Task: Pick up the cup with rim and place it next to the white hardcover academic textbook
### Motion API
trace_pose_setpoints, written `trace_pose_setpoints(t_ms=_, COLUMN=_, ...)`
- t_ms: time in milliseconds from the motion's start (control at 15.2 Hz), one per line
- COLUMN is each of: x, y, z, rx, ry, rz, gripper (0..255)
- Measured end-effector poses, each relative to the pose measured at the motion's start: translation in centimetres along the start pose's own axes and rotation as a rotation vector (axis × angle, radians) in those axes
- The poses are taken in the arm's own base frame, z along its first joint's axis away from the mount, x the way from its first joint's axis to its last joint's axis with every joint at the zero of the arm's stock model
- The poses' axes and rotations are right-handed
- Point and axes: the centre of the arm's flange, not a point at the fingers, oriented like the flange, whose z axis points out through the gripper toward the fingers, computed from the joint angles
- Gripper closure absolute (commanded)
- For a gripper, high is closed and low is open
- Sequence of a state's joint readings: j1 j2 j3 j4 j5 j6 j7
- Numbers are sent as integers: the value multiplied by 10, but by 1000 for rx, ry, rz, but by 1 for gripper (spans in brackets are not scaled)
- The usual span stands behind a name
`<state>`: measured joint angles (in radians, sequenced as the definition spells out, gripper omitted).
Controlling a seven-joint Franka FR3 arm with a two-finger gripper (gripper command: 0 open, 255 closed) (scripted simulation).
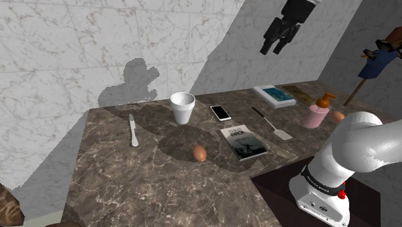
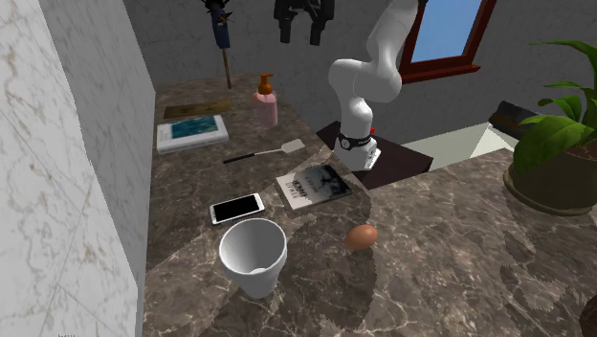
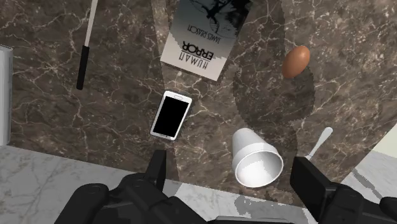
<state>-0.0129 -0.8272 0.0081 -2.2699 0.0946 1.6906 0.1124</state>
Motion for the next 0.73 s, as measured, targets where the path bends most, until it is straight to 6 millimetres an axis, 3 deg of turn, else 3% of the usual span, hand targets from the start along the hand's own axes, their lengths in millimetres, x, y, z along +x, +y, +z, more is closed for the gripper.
trace_pose_setpoints(t_ms=264, x=17, y=-9, z=21, rx=-5, ry=-14, rz=7, gripper=0)
trace_pose_setpoints(t_ms=726, x=74, y=-35, z=95, rx=-20, ry=-57, rz=29, gripper=0)
